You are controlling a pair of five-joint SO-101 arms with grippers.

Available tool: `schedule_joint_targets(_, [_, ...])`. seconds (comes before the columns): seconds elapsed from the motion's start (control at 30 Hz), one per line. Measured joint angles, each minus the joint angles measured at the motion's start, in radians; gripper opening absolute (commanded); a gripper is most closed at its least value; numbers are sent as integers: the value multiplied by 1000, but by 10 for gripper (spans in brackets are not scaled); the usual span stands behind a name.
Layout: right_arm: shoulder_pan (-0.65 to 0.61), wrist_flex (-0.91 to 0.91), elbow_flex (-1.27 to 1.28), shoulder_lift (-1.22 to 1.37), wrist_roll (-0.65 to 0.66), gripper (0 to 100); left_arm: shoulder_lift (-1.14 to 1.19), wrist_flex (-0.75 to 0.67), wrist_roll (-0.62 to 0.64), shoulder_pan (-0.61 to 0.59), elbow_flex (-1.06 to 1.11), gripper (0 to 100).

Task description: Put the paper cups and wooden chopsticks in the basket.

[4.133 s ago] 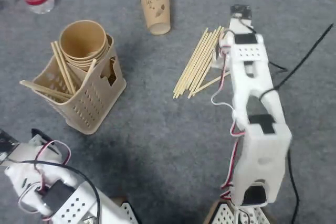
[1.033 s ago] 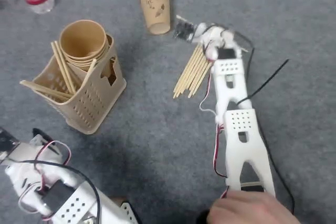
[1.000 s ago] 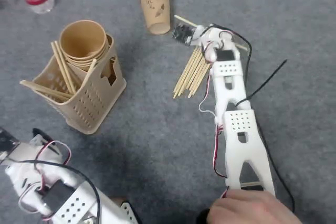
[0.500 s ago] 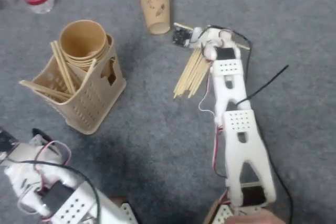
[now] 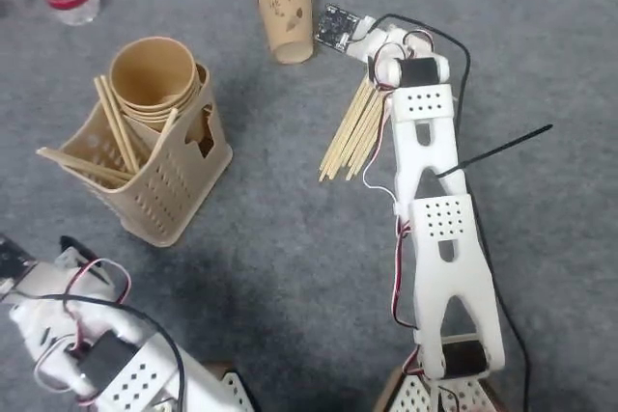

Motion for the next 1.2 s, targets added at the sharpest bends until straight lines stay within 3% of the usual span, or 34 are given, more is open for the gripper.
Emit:
schedule_joint_targets(0.37, [3,103,0,-34,-9,7,0,0,0,0,0,191])
schedule_joint_targets(0.6, [84,114,0,-81,-38,7,0,0,0,0,0,191])
schedule_joint_targets(0.73, [92,35,0,-84,-149,7,0,0,0,0,0,191])
schedule_joint_targets(1.03, [86,-219,0,-54,-555,7,0,0,0,0,0,191])
schedule_joint_targets(1.2, [43,-319,0,51,-638,7,0,0,0,0,0,191])
